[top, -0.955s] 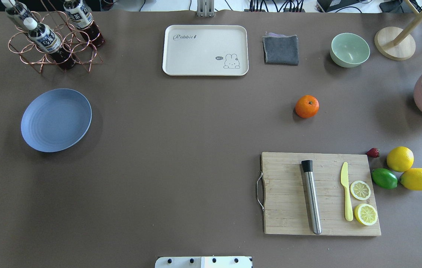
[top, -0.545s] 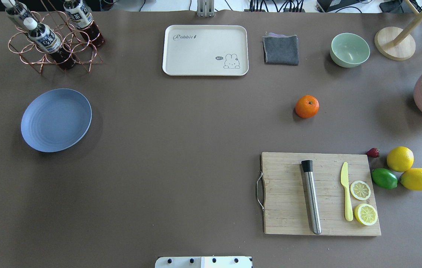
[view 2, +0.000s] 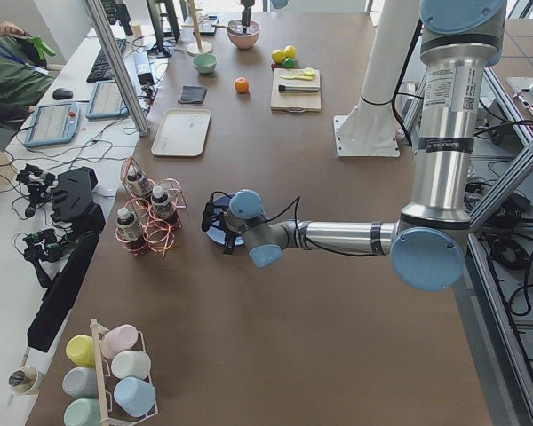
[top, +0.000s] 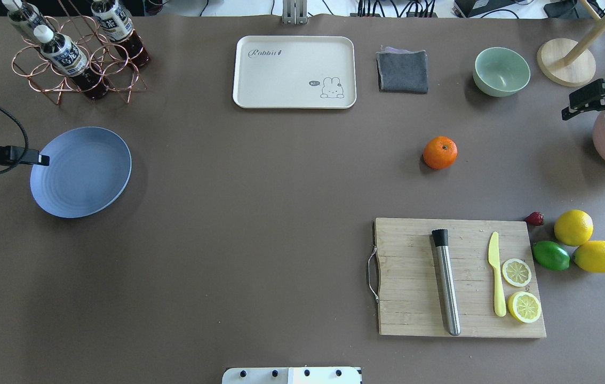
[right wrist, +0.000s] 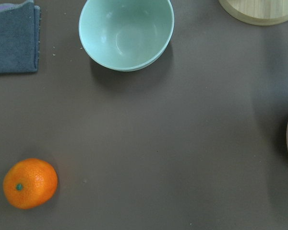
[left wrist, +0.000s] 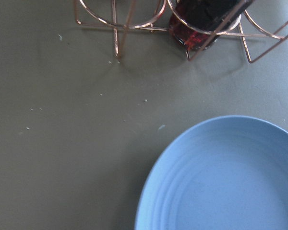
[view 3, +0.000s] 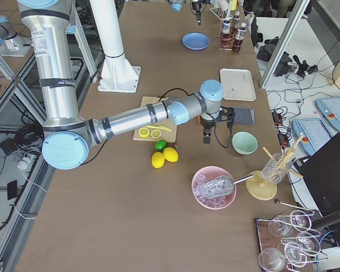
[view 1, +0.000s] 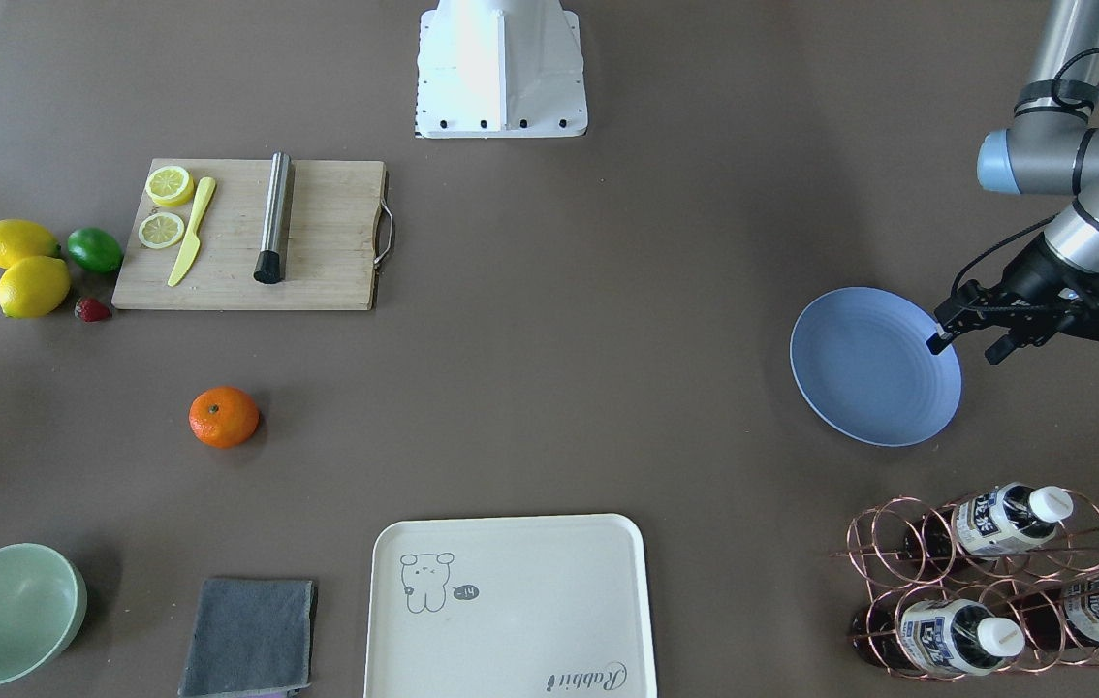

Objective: Pick orange to plate
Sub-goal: 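Grasp the blue plate rim with left gripper while right gripper approaches orange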

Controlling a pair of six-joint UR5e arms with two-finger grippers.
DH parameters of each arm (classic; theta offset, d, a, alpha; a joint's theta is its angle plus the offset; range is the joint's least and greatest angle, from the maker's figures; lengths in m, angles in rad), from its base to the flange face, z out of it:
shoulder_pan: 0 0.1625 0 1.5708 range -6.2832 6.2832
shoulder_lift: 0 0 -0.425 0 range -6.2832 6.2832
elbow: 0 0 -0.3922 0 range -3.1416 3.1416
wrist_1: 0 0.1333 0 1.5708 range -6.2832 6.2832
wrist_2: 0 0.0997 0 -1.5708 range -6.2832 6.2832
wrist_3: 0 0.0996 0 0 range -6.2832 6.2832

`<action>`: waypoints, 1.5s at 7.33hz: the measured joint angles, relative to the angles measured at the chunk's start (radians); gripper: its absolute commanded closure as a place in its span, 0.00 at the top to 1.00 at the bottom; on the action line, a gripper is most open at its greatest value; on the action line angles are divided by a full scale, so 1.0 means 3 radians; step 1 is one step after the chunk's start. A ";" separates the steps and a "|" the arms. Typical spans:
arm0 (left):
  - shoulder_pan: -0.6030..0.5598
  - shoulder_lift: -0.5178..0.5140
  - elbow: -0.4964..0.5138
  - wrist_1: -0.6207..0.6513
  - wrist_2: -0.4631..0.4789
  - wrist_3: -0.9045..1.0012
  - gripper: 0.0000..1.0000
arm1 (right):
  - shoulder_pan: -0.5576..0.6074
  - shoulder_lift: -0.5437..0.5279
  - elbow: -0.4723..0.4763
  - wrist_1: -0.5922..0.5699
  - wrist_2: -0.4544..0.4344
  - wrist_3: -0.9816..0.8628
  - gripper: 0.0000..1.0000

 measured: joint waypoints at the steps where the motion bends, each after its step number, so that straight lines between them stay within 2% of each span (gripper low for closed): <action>1: 0.0041 -0.0002 0.0071 -0.0065 0.0028 -0.0016 0.90 | -0.0033 0.0002 0.0010 0.0019 -0.0005 0.0027 1.00; 2: 0.0056 -0.0006 0.0159 -0.0167 0.0038 -0.0021 0.64 | -0.0052 0.0014 0.0013 0.0025 -0.0008 0.0037 1.00; 3: 0.0062 -0.0011 0.0210 -0.0233 0.0040 -0.0035 0.51 | -0.0060 0.0035 0.0011 0.0027 -0.0011 0.0053 1.00; 4: 0.0079 -0.0028 0.0232 -0.0260 0.0041 -0.0084 0.43 | -0.0065 0.0057 0.0010 0.0027 -0.0012 0.0082 1.00; 5: 0.0125 -0.0050 0.0241 -0.0266 0.0042 -0.0143 0.00 | -0.0066 0.0072 0.0008 0.0027 -0.0012 0.0102 1.00; 7: 0.0214 -0.0068 0.0237 -0.0263 0.0041 -0.0191 0.00 | -0.0068 0.0079 0.0006 0.0027 -0.0013 0.0112 1.00; 9: 0.0174 -0.0077 0.0209 -0.0199 -0.0095 -0.0201 0.00 | -0.0068 0.0076 0.0010 0.0027 -0.0013 0.0122 1.00; 11: -0.0156 -0.0134 0.0104 -0.0083 -0.0591 -0.0241 0.00 | -0.0072 0.0073 0.0014 0.0030 -0.0012 0.0132 1.00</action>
